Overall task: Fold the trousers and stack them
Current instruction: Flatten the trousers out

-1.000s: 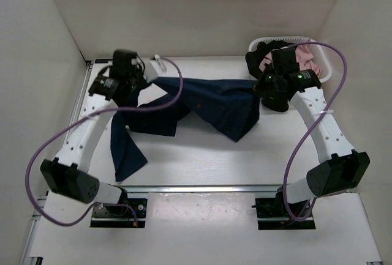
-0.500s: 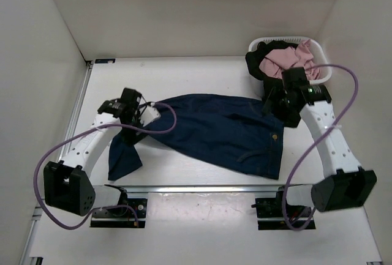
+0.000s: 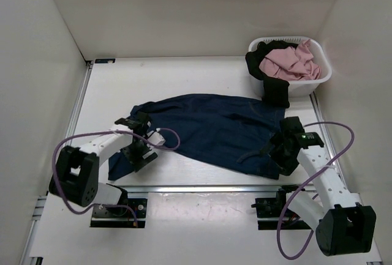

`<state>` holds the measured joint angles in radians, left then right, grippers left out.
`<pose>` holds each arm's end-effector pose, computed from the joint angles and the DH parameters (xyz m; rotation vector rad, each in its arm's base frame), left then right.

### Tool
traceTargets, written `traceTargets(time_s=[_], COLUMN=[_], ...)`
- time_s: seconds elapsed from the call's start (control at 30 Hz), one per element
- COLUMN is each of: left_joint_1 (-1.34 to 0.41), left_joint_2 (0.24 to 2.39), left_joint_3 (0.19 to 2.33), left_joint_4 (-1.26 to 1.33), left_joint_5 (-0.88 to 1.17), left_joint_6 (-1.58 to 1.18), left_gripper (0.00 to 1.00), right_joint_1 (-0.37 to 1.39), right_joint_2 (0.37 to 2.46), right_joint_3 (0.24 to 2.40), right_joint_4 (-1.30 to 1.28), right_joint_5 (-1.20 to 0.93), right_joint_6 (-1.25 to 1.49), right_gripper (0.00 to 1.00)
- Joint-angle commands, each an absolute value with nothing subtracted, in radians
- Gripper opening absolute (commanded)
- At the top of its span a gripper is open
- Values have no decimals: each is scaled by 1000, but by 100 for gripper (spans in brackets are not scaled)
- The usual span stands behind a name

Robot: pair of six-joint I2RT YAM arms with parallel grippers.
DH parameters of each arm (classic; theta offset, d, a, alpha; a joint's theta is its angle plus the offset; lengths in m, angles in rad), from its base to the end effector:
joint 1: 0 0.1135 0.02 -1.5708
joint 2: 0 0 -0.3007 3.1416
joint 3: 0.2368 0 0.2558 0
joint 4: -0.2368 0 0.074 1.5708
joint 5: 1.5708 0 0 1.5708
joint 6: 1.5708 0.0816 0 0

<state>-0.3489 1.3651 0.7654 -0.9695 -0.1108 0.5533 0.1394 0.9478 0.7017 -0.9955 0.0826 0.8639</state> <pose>0.1891 -0.0592 0.1620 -1.3632 -2.8144 -0.1728 0.1500 0.0143 0.2083 1.0143 2.6218 0.1227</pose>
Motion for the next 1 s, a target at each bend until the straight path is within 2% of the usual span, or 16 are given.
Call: traceTargets(time_s=[0.0,0.1,0.13,0.23,0.27,0.3,0.33,0.37,0.4,0.43,0.47,0.5,0.53,0.7,0.97], left_joint_1=[-362,-362,-362,-362,-362,-362,-351,-351,-304,-269,-226,-122,-59,301,518], left_joint_2=[1437,1500,1509,1509,1509,1497,1485,1468,1418,1386,1349,1274,1237,1141,1226], left_joint_3=[698,678,678,701,701,701,701,701,701,701,701,722,741,877,949], left_joint_4=[-844,-766,-747,-721,-721,-710,-700,-699,-690,-671,-660,-651,-640,-630,-630], left_joint_5=[-141,-221,-233,-212,-197,-196,-224,-248,-324,-374,-414,-452,-453,-375,-267], left_joint_6=[563,572,572,541,528,516,515,515,525,534,557,630,676,924,1000], left_gripper=[100,95,84,63,34,18,14,14,14,14,14,14,14,14,14], right_joint_1=[138,138,138,127,127,127,118,104,94,56,31,5,-49,-184,-296], right_joint_2=[937,981,998,1080,1103,1145,1164,1192,1192,1201,1190,1180,1166,1088,1140], right_joint_3=[605,565,551,540,540,529,529,520,509,509,497,497,497,577,716], right_joint_4=[-907,-849,-836,-767,-753,-743,-721,-710,-697,-678,-678,-678,-678,-750,-821], right_joint_5=[97,153,153,144,144,144,144,144,134,124,115,115,104,113,123], right_joint_6=[934,976,985,985,985,985,985,967,957,948,937,914,901,780,649], right_gripper=[90,93,97,98,98,97,88,76,57,38,11,4,0,0,0])
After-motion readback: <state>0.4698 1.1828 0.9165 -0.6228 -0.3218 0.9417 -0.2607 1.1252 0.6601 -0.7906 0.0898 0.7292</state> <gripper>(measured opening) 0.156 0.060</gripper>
